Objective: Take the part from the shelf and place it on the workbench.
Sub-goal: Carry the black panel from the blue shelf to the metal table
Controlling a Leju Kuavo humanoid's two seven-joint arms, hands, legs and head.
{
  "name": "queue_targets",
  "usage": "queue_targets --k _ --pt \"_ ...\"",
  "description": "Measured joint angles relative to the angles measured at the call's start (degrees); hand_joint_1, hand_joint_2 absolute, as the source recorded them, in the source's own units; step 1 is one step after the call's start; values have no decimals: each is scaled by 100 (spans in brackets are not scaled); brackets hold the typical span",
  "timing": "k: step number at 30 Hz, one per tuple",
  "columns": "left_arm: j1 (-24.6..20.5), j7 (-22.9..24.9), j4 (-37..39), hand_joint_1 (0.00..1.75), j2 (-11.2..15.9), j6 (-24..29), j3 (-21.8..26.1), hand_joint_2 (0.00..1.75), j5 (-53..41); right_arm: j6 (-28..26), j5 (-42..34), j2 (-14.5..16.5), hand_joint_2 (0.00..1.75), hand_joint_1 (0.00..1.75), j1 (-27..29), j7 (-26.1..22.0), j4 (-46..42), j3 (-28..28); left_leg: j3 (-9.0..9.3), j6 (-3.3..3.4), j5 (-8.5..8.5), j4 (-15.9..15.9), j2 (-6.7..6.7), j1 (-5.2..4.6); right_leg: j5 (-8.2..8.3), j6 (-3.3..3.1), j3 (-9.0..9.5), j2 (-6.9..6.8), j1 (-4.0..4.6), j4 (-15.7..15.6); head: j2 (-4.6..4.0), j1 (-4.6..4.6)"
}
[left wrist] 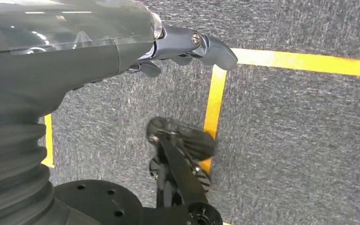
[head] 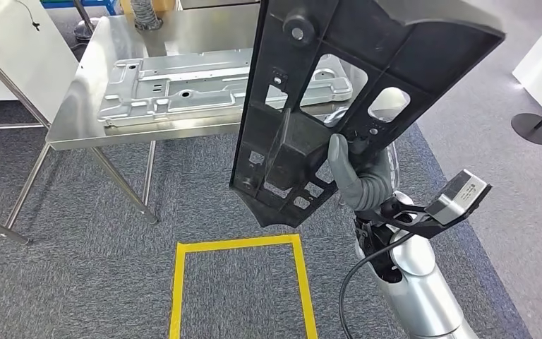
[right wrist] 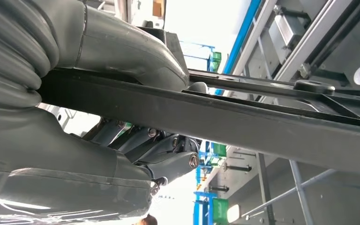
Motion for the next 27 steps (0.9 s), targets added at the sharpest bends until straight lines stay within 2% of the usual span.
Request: queue_targets --k 2,3,5,6,8,9,10,12,13,14,15,16,17,18,19,20,22,23,24,26,27 --pt "5 8 0 0 2 0 0 175 0 28 -28 -1 175 175 -8 -12 28 1 227 87 549 -776 0 -19 -86 17 121 1 18 0 0 2" --pt "6 12 0 0 2 -1 0 175 0 46 -56 -3 175 175 -11 -29 45 1 335 124 702 -1095 -3 -36 -127 37 166 7 29 3 0 4" --pt "12 19 0 0 3 -3 0 175 0 84 -125 -15 175 175 -10 -76 73 -1 437 197 771 -1367 -7 -64 -182 104 210 18 45 21 0 4" --pt "18 20 0 0 2 -4 1 175 0 99 -155 -24 175 175 -8 -96 82 -2 467 230 737 -1376 -9 -62 -195 145 228 24 48 44 0 7" --pt "27 18 0 0 1 -7 2 175 0 135 -187 -43 175 175 -11 -113 88 -7 566 294 817 -1432 -9 -39 -233 218 234 19 44 184 0 14" --pt "25 14 0 0 1 -9 2 175 0 151 -194 -50 175 175 -19 -115 88 -11 619 317 818 -1441 -9 -31 -295 253 165 16 36 349 0 26" --pt "20 9 0 0 1 -10 2 175 0 164 -192 -56 175 175 -23 -114 88 -15 657 333 804 -1449 -6 -25 -397 280 12 14 24 625 0 33" --pt "13 -1 0 0 2 -11 2 175 -1 195 -170 -62 175 175 -11 -107 88 -21 705 353 745 -1448 -6 -26 -699 321 -467 12 4 1348 0 46" --pt "16 -4 0 0 2 -11 3 175 -1 215 -152 -64 175 175 4 -103 88 -22 738 353 706 -1447 -8 -26 -817 331 -685 12 -6 1605 0 46" --pt "24 -5 0 0 2 -11 3 175 -1 236 -137 -65 175 175 15 -98 88 -22 784 349 661 -1446 -12 -25 -847 337 -819 11 -14 1683 0 47" --pt "32 -5 0 0 1 -11 4 175 0 254 -124 -66 175 175 19 -92 87 -23 845 341 612 -1446 -16 -24 -751 341 -849 10 -21 1548 0 47" --pt "37 -5 0 0 -2 -11 5 175 0 266 -115 -66 175 175 18 -85 87 -23 919 329 556 -1446 -21 -24 -533 339 -789 9 -27 1231 0 48" --pt "40 -5 0 0 -4 -11 6 175 0 272 -111 -66 175 175 14 -75 87 -23 987 311 495 -1449 -25 -24 -206 323 -692 4 -29 819 0 49" --pt "38 -7 0 0 -8 -11 7 175 1 274 -108 -66 175 175 12 -64 87 -23 1053 285 433 -1452 -32 -29 31 296 -601 -3 -17 475 0 46" --pt "33 -10 0 0 -10 -12 8 175 2 275 -106 -66 175 175 10 -52 87 -23 1097 253 374 -1461 -34 -33 205 256 -533 -10 -3 238 0 43" --pt "29 -16 0 0 -11 -13 9 175 5 276 -105 -66 175 175 8 -41 86 -25 1141 218 337 -1462 -34 -37 285 210 -502 -11 8 121 0 40" --pt "20 -30 0 0 -9 -13 11 175 13 280 -103 -63 175 175 3 -17 85 -28 1187 147 323 -1417 -26 -42 238 127 -430 2 10 89 1 32" --pt "15 -38 0 0 -6 -13 12 175 16 284 -102 -61 175 175 -3 -10 84 -30 1165 115 344 -1294 -20 -37 215 89 -363 4 1 63 1 30" --pt "10 -42 0 0 -4 -13 13 175 18 289 -102 -58 175 175 -13 -4 84 -31 1060 88 351 -1085 -15 -32 177 53 -286 3 -6 46 1 17" --pt "4 -46 0 0 -5 -15 17 175 19 304 -102 -55 175 175 -30 1 84 -31 644 40 219 -416 -7 -9 72 7 -139 -6 -14 25 1 3" --pt "10 -46 0 0 -7 -16 20 175 19 310 -102 -55 175 175 -32 2 85 -31 388 24 60 -84 -5 -1 12 -2 -78 -5 -14 24 1 -5"
